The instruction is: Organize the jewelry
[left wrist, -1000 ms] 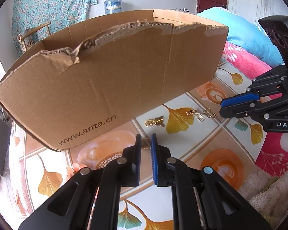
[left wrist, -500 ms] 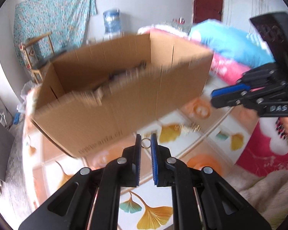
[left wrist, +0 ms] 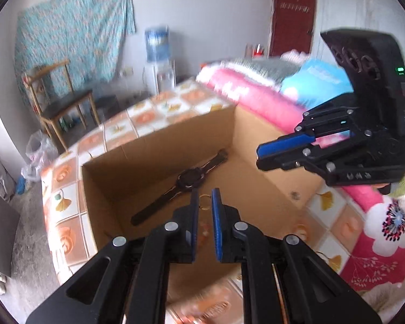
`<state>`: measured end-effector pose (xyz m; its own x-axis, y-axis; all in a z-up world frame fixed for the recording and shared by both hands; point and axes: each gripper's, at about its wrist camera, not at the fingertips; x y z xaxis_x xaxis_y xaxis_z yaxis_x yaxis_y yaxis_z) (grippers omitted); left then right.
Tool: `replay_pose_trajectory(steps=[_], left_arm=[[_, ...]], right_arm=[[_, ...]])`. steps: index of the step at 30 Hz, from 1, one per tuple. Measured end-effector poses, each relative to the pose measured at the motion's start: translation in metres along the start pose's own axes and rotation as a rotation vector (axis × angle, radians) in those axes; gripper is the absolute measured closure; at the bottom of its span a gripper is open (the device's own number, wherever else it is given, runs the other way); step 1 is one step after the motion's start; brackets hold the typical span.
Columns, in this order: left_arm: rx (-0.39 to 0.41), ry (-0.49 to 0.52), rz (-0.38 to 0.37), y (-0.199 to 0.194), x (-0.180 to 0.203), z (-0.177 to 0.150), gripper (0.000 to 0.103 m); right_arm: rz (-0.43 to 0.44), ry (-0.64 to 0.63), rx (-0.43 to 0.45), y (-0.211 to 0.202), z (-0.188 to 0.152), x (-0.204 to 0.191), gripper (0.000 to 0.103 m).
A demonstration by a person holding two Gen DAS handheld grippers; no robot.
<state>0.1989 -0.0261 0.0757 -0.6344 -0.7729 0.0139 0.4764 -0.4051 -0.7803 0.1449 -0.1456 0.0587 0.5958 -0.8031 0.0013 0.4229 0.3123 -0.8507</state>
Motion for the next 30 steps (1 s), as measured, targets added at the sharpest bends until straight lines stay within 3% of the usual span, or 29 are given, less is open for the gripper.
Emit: replay_pose_trajectory(steps=[3,7,13,19,23,26,29,30], left_arm=[[-0.139,-0.038,-0.050,0.039,-0.013,0.022,0.094],[-0.323,-0.061,-0.087,0.091,-0.023,0.037,0.094],[-0.518,-0.111,-0.118,0.144,-0.033,0.038,0.093],[-0.542,-0.178,-0.136,0.154,-0.043,0.039,0.092],[-0.499,-0.204,-0.152,0.142,-0.047,0.041,0.084],[-0.446,-0.216,-0.144,0.123,-0.051,0.045,0.082],[-0.340,-0.196,-0.098,0.087,-0.051,0.048,0.079],[-0.302,-0.186,-0.090,0.072,-0.048,0.047,0.077]], right_arm=[[0.043,0.006,-0.132,0.035,0.015,0.011,0.095],[0.038,-0.003,-0.245,0.062,0.018,0.020,0.094],[0.025,-0.002,-0.321,0.083,0.018,0.027,0.091],[0.048,0.038,-0.279,0.070,0.014,0.030,0.084],[0.056,0.086,-0.235,0.056,0.008,0.039,0.084],[0.054,0.122,-0.178,0.037,0.003,0.043,0.084],[0.058,0.151,-0.088,0.011,0.002,0.043,0.083],[0.063,0.156,-0.060,0.004,0.003,0.044,0.079]])
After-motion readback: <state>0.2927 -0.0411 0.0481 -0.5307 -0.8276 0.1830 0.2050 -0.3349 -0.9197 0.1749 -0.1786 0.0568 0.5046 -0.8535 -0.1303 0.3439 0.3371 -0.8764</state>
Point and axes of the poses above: each gripper's, at about its wrist camera, not at the fingertips, and y roughly the way its jaws point, x to its right, z to its top, and after that the axes turned 5 degrees about -x, right-handed
